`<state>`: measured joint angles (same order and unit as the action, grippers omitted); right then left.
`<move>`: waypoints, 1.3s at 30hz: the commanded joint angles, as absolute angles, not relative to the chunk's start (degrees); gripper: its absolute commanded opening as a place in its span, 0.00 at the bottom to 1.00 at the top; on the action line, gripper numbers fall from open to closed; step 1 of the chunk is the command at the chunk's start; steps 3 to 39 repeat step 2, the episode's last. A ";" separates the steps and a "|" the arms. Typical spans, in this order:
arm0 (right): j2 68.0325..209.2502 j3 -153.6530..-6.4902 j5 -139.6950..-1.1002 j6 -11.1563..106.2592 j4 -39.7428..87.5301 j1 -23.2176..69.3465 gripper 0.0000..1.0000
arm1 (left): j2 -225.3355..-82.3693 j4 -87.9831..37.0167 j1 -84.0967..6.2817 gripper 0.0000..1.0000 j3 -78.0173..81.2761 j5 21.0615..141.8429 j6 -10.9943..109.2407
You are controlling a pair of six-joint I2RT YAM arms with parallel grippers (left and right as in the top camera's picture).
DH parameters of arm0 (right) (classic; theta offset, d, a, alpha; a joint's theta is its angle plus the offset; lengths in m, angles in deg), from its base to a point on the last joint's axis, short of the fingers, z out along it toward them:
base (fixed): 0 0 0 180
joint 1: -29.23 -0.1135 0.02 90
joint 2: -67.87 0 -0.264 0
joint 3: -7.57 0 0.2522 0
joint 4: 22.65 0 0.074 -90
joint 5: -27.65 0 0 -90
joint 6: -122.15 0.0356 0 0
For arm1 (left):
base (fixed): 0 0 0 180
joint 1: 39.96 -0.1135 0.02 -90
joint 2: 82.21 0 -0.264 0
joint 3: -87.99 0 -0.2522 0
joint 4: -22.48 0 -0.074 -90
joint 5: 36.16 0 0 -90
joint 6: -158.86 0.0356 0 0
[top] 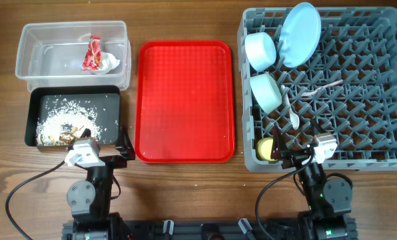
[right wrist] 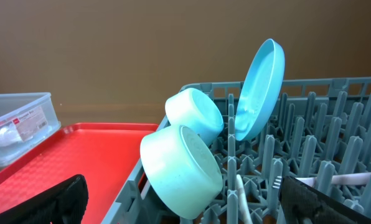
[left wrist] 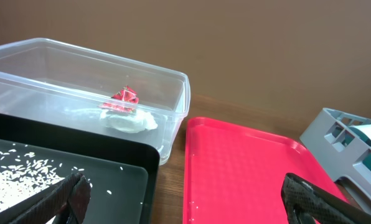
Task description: Sort waste into correct bins and load items into the dishwasher rack
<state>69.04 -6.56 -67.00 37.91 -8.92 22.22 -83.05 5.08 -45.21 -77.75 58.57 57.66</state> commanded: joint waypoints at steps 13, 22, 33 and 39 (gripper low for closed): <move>68.84 -6.49 -66.26 38.31 -9.06 22.55 1.00 | -82.74 4.60 -45.32 1.00 -77.93 58.02 58.14; 68.84 -6.49 -66.26 38.31 -9.06 22.55 1.00 | -82.74 4.60 -45.32 1.00 -77.93 58.02 58.14; 68.84 -6.49 -66.26 38.31 -9.06 22.55 1.00 | -82.74 4.60 -45.32 1.00 -77.93 58.02 58.14; 68.84 -6.49 -66.26 38.31 -9.06 22.55 1.00 | -82.74 4.60 -45.32 1.00 -77.93 58.02 58.14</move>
